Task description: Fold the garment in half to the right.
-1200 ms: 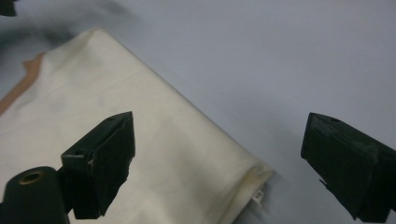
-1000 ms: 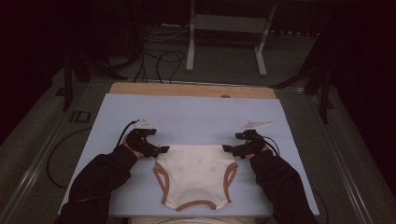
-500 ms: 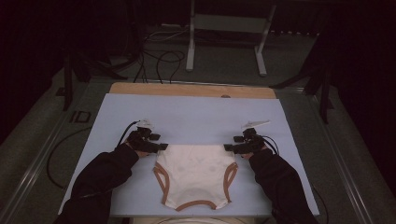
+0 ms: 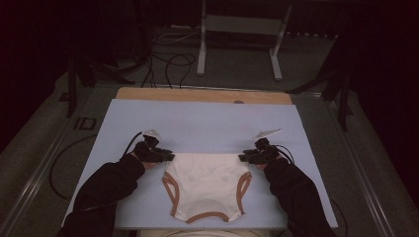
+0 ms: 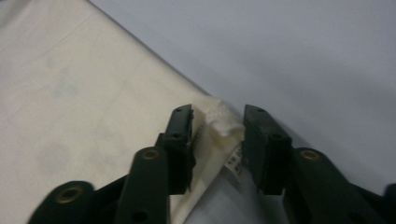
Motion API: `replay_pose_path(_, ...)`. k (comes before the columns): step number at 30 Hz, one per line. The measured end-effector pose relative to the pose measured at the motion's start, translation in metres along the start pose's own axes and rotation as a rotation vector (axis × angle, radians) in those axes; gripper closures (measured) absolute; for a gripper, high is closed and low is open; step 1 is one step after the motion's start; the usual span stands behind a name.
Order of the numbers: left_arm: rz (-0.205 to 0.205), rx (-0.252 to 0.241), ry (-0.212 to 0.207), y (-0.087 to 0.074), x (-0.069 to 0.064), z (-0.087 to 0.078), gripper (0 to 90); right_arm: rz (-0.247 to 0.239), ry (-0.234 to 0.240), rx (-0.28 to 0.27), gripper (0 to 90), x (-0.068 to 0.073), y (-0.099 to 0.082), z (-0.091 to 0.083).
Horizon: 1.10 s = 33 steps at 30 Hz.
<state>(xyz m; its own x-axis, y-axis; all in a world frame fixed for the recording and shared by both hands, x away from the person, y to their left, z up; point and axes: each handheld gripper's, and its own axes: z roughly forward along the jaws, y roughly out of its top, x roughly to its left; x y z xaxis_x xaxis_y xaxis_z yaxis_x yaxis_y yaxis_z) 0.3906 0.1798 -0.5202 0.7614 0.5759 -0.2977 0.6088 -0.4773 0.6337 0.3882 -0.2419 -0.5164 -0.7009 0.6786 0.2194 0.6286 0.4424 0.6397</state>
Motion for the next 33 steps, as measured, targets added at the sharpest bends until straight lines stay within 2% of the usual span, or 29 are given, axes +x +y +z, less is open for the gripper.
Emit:
replay_pose_path(1,0.0,0.0,0.0,0.0,0.0,0.0,74.0,0.0,0.0,0.0,64.6,0.0,0.0,0.0)
replay_pose_path(2,-0.017,0.001,-0.004,-0.001,0.001,0.0,77.6,0.008,0.01,0.006,72.2,-0.001,0.0,0.0)
replay_pose_path(3,-0.017,0.001,-0.004,-0.001,0.001,0.0,80.6,0.008,0.01,0.006,72.2,-0.001,0.0,0.0)
replay_pose_path(4,-0.023,-0.001,-0.014,-0.002,0.002,-0.001,83.2,0.007,0.017,0.012,79.8,-0.001,0.0,0.0)
replay_pose_path(8,-0.021,0.003,-0.007,-0.002,0.001,-0.001,87.8,-0.013,0.009,0.007,85.3,0.002,0.0,0.0)
replay_pose_path(13,-0.009,-0.004,0.013,0.0,-0.002,-0.004,88.6,-0.018,0.001,-0.004,85.9,0.003,0.002,-0.003)
replay_pose_path(17,-0.008,-0.031,0.018,0.003,-0.003,-0.011,88.6,-0.024,-0.002,-0.027,86.1,0.004,0.006,-0.007)
replay_pose_path(18,-0.008,-0.044,0.031,0.004,-0.003,-0.015,88.6,-0.027,-0.008,-0.039,86.2,0.004,0.008,-0.009)
replay_pose_path(21,-0.003,-0.049,0.039,0.007,-0.002,-0.019,88.6,-0.025,-0.009,-0.05,86.2,0.004,0.011,-0.011)
replay_pose_path(27,0.006,-0.044,0.065,0.013,0.002,-0.024,88.5,-0.024,-0.015,-0.07,86.5,0.002,0.021,-0.008)
replay_pose_path(30,0.003,-0.036,0.059,0.016,0.007,-0.026,88.6,-0.023,-0.02,-0.07,86.6,0.001,0.026,-0.004)
replay_pose_path(33,0.002,-0.035,0.07,0.019,0.013,-0.029,88.5,-0.016,-0.015,-0.077,86.6,-0.001,0.03,-0.001)
